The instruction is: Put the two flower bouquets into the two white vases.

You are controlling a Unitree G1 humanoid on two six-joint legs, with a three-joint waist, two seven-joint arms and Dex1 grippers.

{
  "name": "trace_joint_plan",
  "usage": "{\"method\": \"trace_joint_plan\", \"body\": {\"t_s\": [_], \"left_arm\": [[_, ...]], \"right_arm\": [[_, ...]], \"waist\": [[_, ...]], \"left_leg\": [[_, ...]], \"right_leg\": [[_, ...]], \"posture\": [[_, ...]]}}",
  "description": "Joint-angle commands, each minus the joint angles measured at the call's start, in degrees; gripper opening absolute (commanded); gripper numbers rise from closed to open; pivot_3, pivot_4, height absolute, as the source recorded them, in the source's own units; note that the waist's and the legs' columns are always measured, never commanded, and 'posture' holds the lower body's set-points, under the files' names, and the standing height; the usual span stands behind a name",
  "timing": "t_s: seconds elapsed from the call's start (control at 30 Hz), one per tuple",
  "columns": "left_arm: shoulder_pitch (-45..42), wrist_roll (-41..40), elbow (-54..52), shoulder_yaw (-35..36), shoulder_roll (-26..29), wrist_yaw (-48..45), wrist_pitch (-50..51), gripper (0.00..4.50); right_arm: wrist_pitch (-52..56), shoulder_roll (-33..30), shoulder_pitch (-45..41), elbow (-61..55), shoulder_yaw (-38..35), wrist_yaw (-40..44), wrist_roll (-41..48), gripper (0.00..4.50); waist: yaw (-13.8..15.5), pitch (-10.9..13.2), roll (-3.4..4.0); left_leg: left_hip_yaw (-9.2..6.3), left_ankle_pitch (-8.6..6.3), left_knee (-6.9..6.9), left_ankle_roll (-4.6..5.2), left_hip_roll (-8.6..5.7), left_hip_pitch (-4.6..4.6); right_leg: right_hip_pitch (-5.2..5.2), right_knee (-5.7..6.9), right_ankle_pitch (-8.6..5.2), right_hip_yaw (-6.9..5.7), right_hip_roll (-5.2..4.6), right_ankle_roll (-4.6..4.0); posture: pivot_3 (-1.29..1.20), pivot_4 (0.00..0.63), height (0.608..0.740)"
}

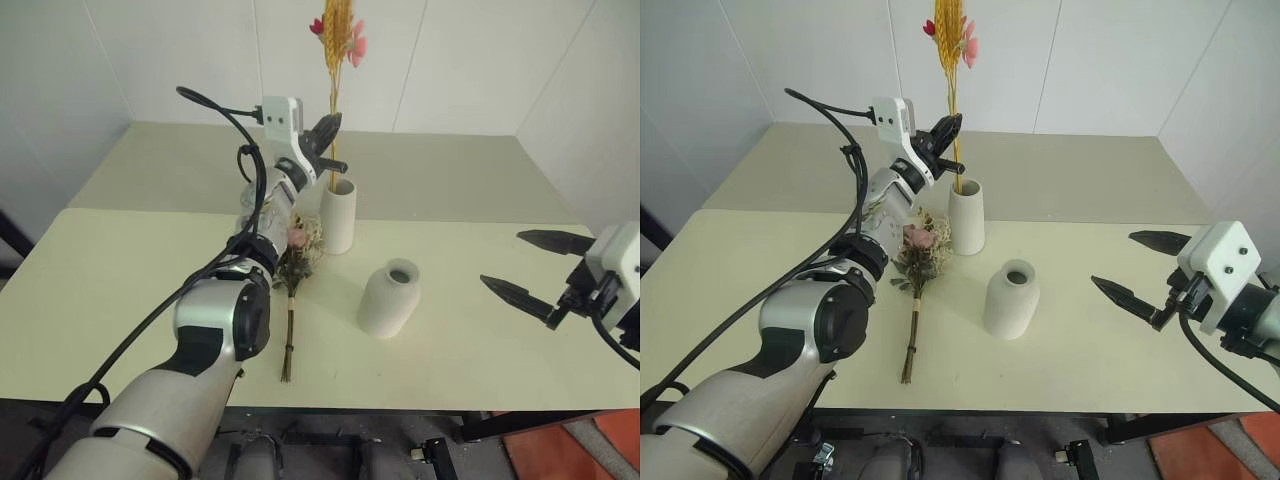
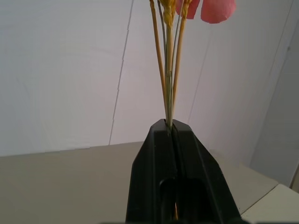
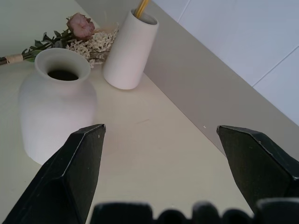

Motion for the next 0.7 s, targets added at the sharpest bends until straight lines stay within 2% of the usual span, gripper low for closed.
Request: {"method": "trace_joint_plan", "body": {"t_s": [0.03, 0.27, 0.37, 0.5, 0.63, 0.7], "left_arm": [[-0.02, 2.97, -0.45, -2.53, 0.11, 0.68, -1.27, 1.01], [-0.25, 5.19, -0.50, -4.44, 0.62, 1.46, -0.26, 3.37], [-0.41, 1.96, -2.70, -2.44, 2.10, -3.01, 0.55, 4.37], [0.55, -2.77, -7.08, -0.21, 4.43, -11.56, 5.10, 4.47], [3.17, -1.51, -16.08, -2.07, 7.11, -6.20, 13.80, 4.47], [5.95, -0.50, -25.36, -3.07, 8.51, -0.42, 23.30, 4.47]], "right_arm": [[0.10, 0.42, 0.97, -1.13, -1.54, -1.25, -0.13, 4.50], [-0.06, 1.16, 1.61, -1.41, -1.32, -2.24, -0.16, 4.50], [-0.15, 1.01, 1.79, -1.09, -1.55, -2.09, -0.38, 4.50], [-0.73, 1.05, 1.67, -0.43, -1.26, -1.66, -0.44, 4.50], [-0.32, 0.18, -0.08, 0.61, -0.28, -1.02, 0.20, 4.50], [0.11, -0.83, -0.91, 1.46, 0.11, 0.06, 0.45, 4.50]], "waist": [[0.03, 0.00, 0.00], [-0.01, 0.00, 0.00], [-0.13, 0.00, 0.00], [-0.24, 0.00, 0.01], [-0.15, -0.01, 0.02], [-0.21, -0.01, 0.02]], "left_leg": [[0.00, 0.00, 0.00, 0.00, 0.00, 0.01], [-0.01, 0.00, 0.01, 0.00, -0.01, 0.00], [-0.02, 0.00, 0.01, 0.00, -0.01, 0.01], [-0.03, 0.00, 0.01, 0.00, -0.01, 0.00], [-0.04, 0.00, 0.01, 0.00, -0.01, 0.02], [-0.04, 0.00, 0.03, 0.00, -0.01, 0.04]], "right_leg": [[0.01, 0.01, 0.00, 0.00, 0.00, 0.00], [-0.01, 0.01, 0.00, 0.00, 0.00, 0.00], [-0.01, 0.03, 0.00, 0.01, 0.00, 0.01], [-0.04, 0.06, 0.00, 0.01, 0.01, 0.00], [0.00, 0.07, 0.00, 0.01, 0.00, 0.00], [0.01, 0.09, 0.00, 0.02, 0.00, 0.00]], "posture": [[0.00, 0.150, 0.740], [0.00, 0.150, 0.740], [0.00, 0.150, 0.740], [0.00, 0.150, 0.740], [0.00, 0.150, 0.740], [0.00, 0.150, 0.740]]}}
